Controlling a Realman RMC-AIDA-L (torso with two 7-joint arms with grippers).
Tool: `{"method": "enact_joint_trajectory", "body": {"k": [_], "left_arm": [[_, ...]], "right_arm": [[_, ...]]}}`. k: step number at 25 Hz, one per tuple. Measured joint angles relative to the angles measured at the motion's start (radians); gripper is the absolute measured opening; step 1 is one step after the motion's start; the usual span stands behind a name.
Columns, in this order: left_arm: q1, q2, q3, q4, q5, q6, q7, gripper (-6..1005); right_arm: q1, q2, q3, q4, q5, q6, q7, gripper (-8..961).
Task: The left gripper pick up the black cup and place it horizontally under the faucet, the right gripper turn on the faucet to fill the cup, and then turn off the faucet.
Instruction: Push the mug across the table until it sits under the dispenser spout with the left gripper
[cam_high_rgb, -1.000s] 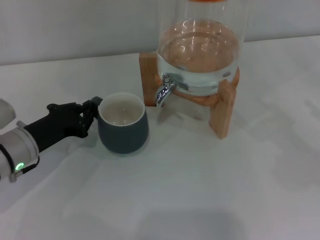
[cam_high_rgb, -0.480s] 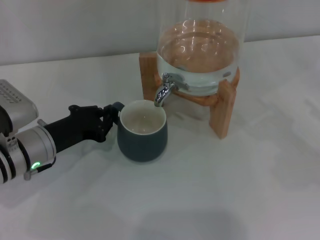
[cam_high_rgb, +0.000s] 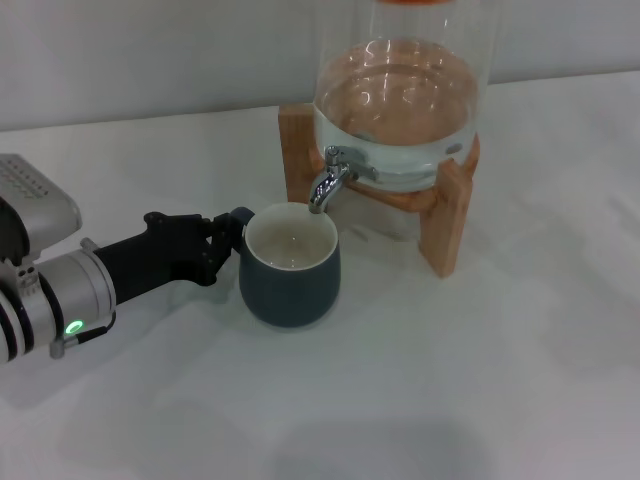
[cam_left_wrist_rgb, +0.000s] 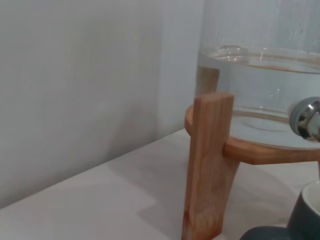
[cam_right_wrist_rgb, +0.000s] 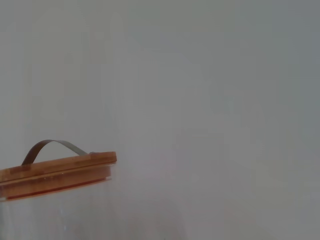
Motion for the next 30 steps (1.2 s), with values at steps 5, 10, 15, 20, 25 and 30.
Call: {"method": "enact_joint_trajectory", "body": {"k": [5,10,15,20,25,30], "left_arm": [[-0.018,-0.004,0.0,0.004,-0.002,0.048,0.003,106],[-0.048,-0.008,0.009,-0.01,-0.002,0.075,0.007,107],[-0.063,-0.012,0.053,-0.011,-0.019,0.086,0.002,106],[-0.057,-0.009,0.162,-0.007,-0.114,0.086,0.001,105],[-0.042,-0.007,0.193,0.0,-0.144,0.087,0.005,106],[-0.03,-0.005,0.192,0.001,-0.147,0.087,0.0,106]], "right_arm": [[0.0,0.001,0.0,0.002,0.0,0.0,-0.001,755],[0.001,0.002,0.0,0.014,0.0,0.0,-0.011,755],[-0.001,0.002,0.0,0.015,0.0,0.002,-0.013,755],[-0.006,0.002,0.0,0.015,0.0,0.005,-0.014,754],[-0.008,0.002,0.0,0.015,0.0,0.006,-0.014,754],[-0.008,0.002,0.0,0.015,0.0,0.008,-0.014,755]]}}
